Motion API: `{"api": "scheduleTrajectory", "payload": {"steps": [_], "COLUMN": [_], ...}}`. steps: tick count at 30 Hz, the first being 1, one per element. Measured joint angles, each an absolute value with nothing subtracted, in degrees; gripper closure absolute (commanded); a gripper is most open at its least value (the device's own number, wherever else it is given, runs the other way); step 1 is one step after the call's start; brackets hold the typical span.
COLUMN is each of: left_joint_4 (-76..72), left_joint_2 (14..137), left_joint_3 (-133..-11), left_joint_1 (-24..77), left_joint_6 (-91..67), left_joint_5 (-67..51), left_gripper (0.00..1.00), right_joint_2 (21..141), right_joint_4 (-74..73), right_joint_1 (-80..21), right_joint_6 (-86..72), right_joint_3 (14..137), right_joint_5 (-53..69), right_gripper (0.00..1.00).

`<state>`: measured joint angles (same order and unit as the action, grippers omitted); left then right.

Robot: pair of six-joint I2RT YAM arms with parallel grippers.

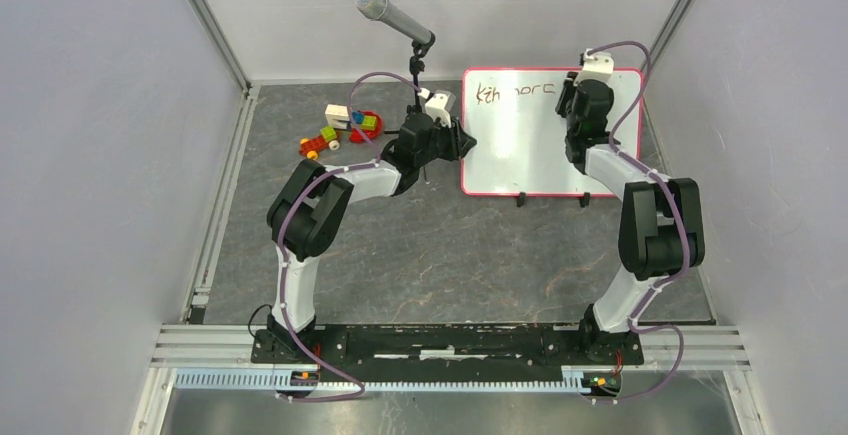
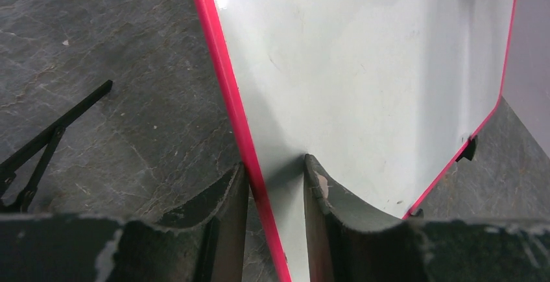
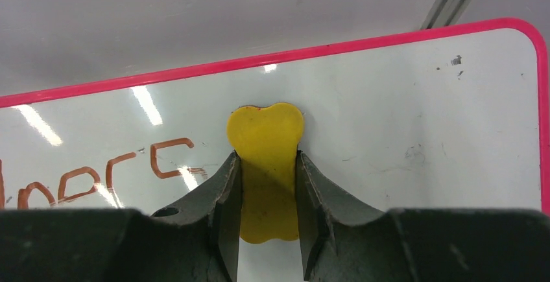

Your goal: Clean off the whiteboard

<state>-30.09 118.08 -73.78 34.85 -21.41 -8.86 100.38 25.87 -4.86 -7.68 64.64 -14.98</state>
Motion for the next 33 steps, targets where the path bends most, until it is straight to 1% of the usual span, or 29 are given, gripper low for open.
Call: {"api": "scheduleTrajectory", "payload": {"steps": [4,9,14,15,16,19,25,26,27,33], "left_joint_4": [-29.9,-29.8,-29.6,-29.6,-29.6,-29.6,-31.0,-32.0,-32.6,-34.9], "left_joint_2": [118.1,117.9,117.8,117.8,117.7,117.7,116.5,116.5,116.5,116.7], "left_joint_3": [-73.8,-73.8,-73.8,-73.8,-73.8,-73.8,-71.3,-70.5,-69.9,-69.2], "left_joint_1": [34.9,34.9,35.2,35.2,35.3,35.3,34.5,34.1,33.7,30.0], "left_joint_6": [-20.5,-19.7,-18.6,-18.6,-18.6,-18.6,-18.8,-19.2,-19.7,-24.8], "left_joint_5": [-8.4,-7.5,-6.0,-5.9,-5.8,-6.1,-8.6,-9.8,-11.2,-19.8], "left_gripper": [0.98,0.98,0.98,0.96,0.93,0.80,0.41,0.37,0.35,0.31], "right_joint_2": [100.3,100.5,103.5,104.3,104.8,104.8,102.3,101.4,100.6,99.1], "right_joint_4": [25.1,23.8,20.7,20.2,19.9,19.1,19.0,19.1,19.1,18.4], "right_joint_1": [-5.1,-5.6,-9.3,-10.9,-12.4,-15.9,-17.3,-17.1,-16.8,-15.5], "right_joint_6": [-7.0,-6.6,-4.6,-3.8,-3.2,-2.0,-1.0,-0.5,-0.1,4.2], "right_joint_3": [64.6,65.4,71.4,72.7,73.4,73.7,71.8,71.2,70.8,71.2], "right_joint_5": [-16.4,-13.5,-12.0,-11.9,-11.7,-10.9,-10.2,-10.5,-10.9,-14.5], "right_gripper": [0.86,0.86,0.86,0.86,0.86,0.85,0.84,0.83,0.82,0.82]}}
